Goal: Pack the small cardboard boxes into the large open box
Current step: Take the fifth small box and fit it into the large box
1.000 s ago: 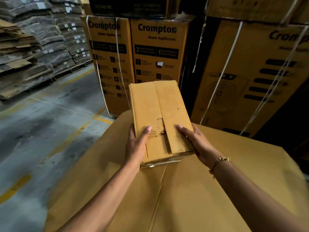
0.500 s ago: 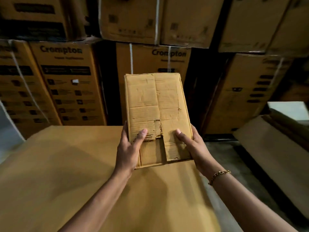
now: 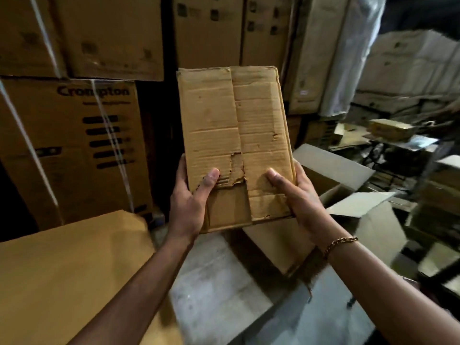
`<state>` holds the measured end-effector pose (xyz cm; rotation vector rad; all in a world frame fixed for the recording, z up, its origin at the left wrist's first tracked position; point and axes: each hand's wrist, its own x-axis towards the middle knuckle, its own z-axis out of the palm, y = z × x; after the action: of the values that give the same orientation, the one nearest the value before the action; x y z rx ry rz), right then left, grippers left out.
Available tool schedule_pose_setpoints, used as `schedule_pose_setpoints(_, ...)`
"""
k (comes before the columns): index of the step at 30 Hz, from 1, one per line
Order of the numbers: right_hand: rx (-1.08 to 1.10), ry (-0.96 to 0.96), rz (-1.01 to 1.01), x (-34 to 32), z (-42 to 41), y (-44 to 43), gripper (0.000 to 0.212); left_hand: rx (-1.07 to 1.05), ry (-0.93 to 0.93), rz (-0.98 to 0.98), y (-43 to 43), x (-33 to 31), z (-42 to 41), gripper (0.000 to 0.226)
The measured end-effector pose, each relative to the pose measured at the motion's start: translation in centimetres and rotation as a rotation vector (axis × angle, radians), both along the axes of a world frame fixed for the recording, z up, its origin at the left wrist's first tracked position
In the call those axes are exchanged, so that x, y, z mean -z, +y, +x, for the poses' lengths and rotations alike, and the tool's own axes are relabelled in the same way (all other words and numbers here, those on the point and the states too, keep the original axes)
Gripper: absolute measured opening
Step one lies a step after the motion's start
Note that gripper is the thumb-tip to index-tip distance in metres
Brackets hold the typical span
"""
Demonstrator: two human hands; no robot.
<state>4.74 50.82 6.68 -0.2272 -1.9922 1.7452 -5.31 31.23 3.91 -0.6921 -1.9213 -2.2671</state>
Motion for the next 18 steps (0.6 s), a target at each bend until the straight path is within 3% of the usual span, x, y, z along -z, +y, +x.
schedule_pose_setpoints(3,0.083,0.053,0.007,-1.1,-0.1,5.5,0.075,0.038,0.031,0.006,6.3,-1.3,-1.2,0.090)
schedule_pose_setpoints(7,0.153,0.103,0.020,-2.9,-1.8,12.8,0.071,0.083,0.072,0.043,14.1,-2.3,-4.0,0.094)
schedule_pose_setpoints(15,0.242,0.089,0.058,-7.0,-6.0,26.0,0.074,0.194,0.077,0.026,27.6,-5.3,-9.3,0.090)
schedule_pose_setpoints(18,0.211,0.032,0.084,-8.4,-7.6,30.2,0.074,0.216,0.044,0.007,31.4,-6.2,-11.7,0.102)
